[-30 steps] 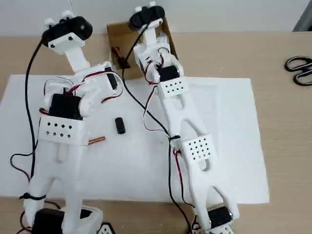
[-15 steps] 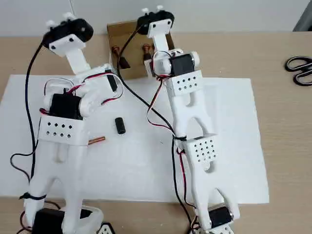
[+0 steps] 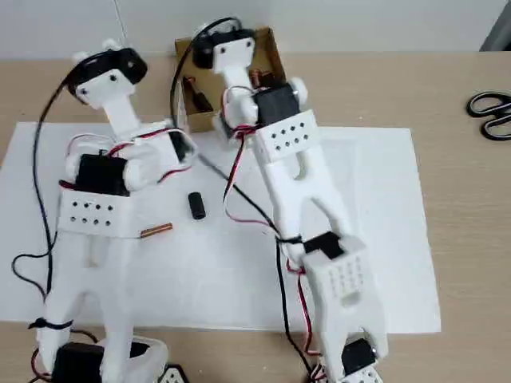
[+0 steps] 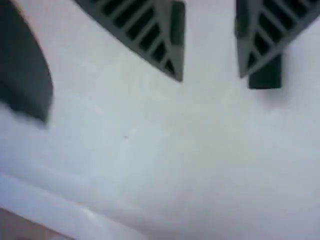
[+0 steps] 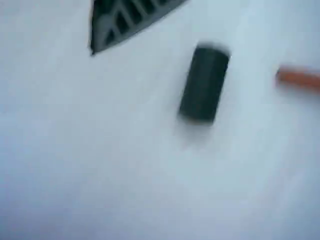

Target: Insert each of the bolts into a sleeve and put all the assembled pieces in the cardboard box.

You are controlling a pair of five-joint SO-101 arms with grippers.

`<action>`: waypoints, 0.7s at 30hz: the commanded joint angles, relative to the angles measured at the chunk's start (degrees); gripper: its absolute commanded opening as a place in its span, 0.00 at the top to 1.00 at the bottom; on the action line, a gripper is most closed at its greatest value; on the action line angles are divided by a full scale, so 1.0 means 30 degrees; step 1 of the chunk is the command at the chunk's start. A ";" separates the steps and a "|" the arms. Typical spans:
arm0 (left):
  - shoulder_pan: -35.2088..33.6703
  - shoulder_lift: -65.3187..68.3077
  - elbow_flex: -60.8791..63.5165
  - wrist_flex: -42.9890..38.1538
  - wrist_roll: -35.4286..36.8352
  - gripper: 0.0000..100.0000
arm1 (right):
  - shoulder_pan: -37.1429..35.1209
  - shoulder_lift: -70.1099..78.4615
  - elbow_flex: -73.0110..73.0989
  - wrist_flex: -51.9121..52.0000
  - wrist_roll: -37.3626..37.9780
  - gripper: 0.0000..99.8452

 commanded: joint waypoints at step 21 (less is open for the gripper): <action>-0.7473 -0.0821 0.0659 0.2755 -0.2403 0.94 | -0.1333 -0.2886 1.0491 -0.2564 -0.0908 0.73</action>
